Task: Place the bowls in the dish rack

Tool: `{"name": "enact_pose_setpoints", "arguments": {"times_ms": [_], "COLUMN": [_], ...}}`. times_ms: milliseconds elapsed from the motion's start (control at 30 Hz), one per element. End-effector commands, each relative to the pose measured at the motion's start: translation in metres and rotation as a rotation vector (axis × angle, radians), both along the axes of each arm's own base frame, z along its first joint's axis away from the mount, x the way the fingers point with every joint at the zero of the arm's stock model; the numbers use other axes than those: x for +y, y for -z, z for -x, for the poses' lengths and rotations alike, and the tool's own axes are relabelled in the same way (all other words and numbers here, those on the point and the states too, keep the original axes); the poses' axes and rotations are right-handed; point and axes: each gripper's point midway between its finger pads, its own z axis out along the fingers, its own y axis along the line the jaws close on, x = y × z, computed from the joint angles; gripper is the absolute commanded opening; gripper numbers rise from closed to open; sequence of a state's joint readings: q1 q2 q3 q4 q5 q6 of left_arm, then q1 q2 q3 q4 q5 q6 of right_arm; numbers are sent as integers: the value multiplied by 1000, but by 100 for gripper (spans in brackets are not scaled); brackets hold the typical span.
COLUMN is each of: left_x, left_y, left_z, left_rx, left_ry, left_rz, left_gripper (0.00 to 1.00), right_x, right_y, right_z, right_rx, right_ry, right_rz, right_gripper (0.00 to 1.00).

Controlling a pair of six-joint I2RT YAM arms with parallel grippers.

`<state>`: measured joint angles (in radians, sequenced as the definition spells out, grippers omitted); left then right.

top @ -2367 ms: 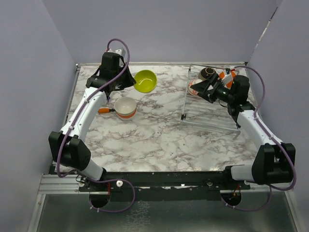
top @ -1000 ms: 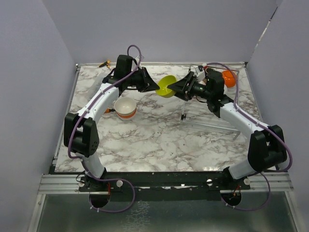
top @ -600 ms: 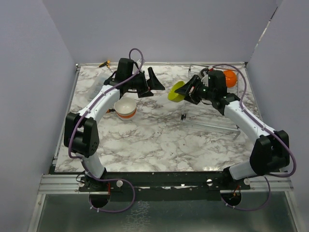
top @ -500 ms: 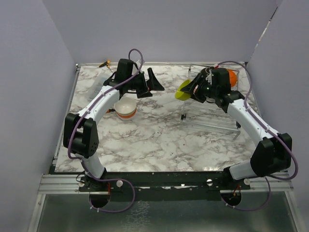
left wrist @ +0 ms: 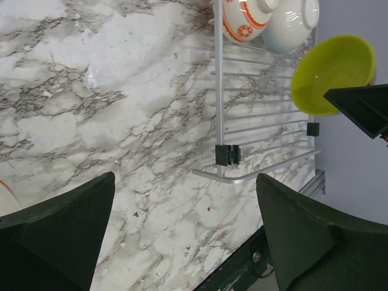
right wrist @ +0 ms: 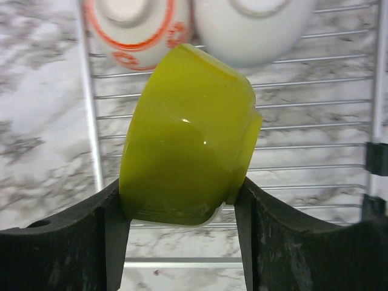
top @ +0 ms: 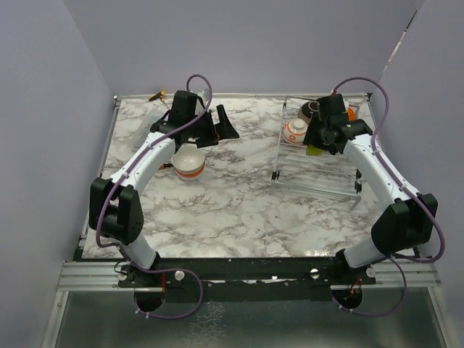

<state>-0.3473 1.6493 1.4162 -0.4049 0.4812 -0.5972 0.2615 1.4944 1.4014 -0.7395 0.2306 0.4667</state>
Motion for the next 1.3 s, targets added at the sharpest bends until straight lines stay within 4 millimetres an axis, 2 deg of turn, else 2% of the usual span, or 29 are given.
{"name": "enact_pose_setpoints", "arguments": {"times_ms": [0,133,333,600,933,1267], "left_x": [16,23,29,37,45,47], "left_y": [1,6,12,18,21,23], "left_z": [7,9,13,15,16,17], "left_rx": [-25,-18,-14,-14,-4,9], "left_ry": [-30,-33,-37,-22,-27,-20], "left_rz": [-91,-130,-167,-214,-247,-242], "left_gripper": [99,99,99,99,98,98], "right_x": [-57,-77,-88,-107,-104,-111], "right_y": [17,29,44,65,84,107], "right_z": [16,21,21,17,4,24], "right_rx": [139,225,296,403,460,596], "right_ry": [97,137,143,140,91,67], "right_rz": [313,442,530,697,728,784], "right_gripper": [31,36,45,45,47,51]}}
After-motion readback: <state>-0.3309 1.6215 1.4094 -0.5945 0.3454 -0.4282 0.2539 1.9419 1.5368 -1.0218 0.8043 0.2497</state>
